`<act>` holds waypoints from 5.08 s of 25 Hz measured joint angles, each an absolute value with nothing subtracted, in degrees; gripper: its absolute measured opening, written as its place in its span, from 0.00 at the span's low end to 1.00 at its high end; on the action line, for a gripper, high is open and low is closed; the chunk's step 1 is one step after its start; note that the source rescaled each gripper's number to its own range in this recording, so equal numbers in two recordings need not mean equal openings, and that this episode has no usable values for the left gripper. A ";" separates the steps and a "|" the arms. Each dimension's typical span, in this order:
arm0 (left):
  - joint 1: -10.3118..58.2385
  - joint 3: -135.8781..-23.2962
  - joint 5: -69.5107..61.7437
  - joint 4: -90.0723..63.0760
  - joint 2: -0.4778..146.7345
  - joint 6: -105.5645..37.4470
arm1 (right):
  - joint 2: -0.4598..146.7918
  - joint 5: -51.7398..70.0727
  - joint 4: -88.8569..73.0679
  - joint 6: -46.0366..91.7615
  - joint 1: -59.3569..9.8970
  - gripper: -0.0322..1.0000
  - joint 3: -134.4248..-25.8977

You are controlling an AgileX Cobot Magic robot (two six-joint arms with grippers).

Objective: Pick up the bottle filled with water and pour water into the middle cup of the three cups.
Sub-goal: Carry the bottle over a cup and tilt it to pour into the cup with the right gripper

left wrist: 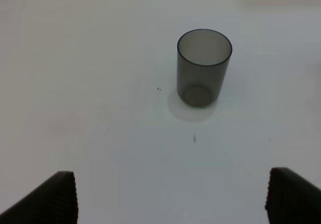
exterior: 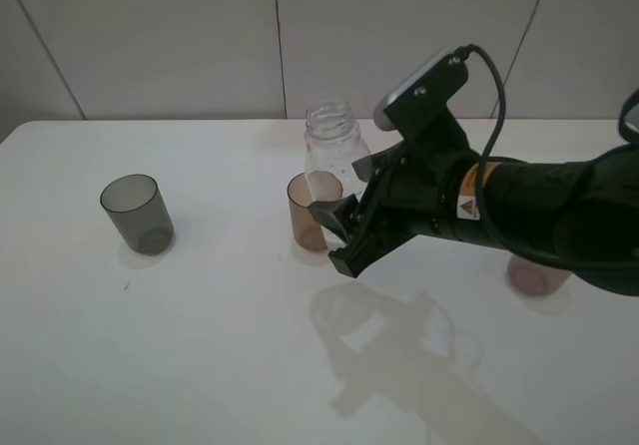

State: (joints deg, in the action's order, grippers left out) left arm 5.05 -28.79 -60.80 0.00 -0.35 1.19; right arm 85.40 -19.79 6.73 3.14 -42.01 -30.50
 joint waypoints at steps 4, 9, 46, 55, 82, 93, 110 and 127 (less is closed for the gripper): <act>5.05 -28.79 -60.80 0.00 -0.35 1.19 | 85.34 -19.47 -4.61 16.40 -42.01 0.06 -30.50; 5.05 -28.79 -60.80 0.00 -0.35 1.19 | 85.34 -17.68 -10.97 24.42 -40.36 0.06 -31.42; 5.05 -28.79 -60.80 0.00 -0.35 1.19 | 96.53 -10.19 2.20 32.86 -24.55 0.06 -46.69; 5.05 -28.79 -60.80 0.00 -0.35 1.19 | 97.35 -11.36 12.18 32.93 -25.42 0.06 -46.75; 5.05 -28.79 -60.80 0.00 -0.35 1.19 | 97.55 -13.08 31.31 35.75 -27.02 0.06 -46.75; 5.05 -28.79 -60.80 0.00 -0.35 1.19 | 101.42 -13.47 24.03 51.68 -26.67 0.06 -50.48; 5.05 -28.79 -60.80 0.00 -0.35 1.19 | 103.11 -17.05 6.27 75.19 -26.67 0.06 -50.48; 5.05 -28.79 -60.80 0.00 -0.35 1.19 | 104.89 -19.03 -0.68 86.81 -26.67 0.06 -50.66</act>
